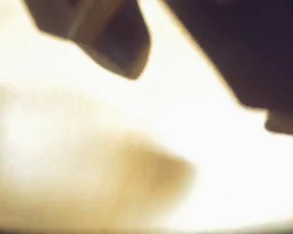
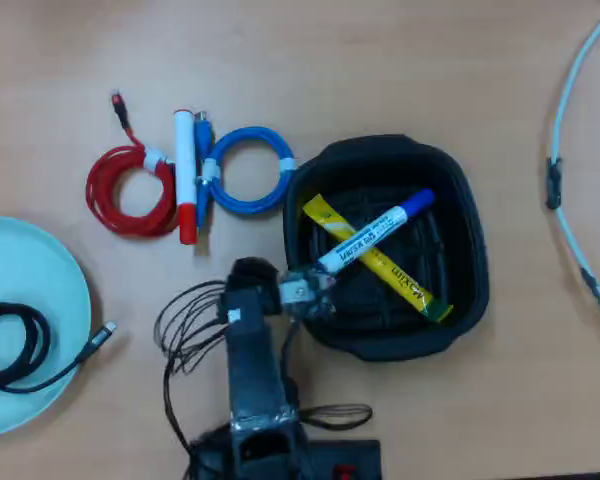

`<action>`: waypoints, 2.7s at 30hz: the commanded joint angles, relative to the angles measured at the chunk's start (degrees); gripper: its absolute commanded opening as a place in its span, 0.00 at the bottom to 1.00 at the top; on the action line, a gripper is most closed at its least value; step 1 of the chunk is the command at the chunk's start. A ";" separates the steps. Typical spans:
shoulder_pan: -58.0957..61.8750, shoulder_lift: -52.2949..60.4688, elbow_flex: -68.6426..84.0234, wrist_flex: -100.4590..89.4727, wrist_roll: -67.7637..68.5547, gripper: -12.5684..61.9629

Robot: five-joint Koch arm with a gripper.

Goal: Pick up the blue pen and put it in the black bowl

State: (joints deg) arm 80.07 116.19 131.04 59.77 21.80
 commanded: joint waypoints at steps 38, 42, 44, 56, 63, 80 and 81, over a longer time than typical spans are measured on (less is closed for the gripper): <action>4.92 19.60 49.83 -51.06 -15.21 0.54; 5.01 19.60 49.75 -51.06 -15.29 0.54; 5.01 19.60 49.75 -51.06 -15.29 0.54; 4.92 19.60 49.83 -51.06 -15.29 0.54; 4.92 19.60 49.83 -51.06 -15.29 0.54; 4.92 19.60 49.75 -51.06 -15.29 0.54; 5.01 19.60 49.75 -51.06 -15.29 0.54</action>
State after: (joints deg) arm 85.08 130.69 176.92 6.33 6.77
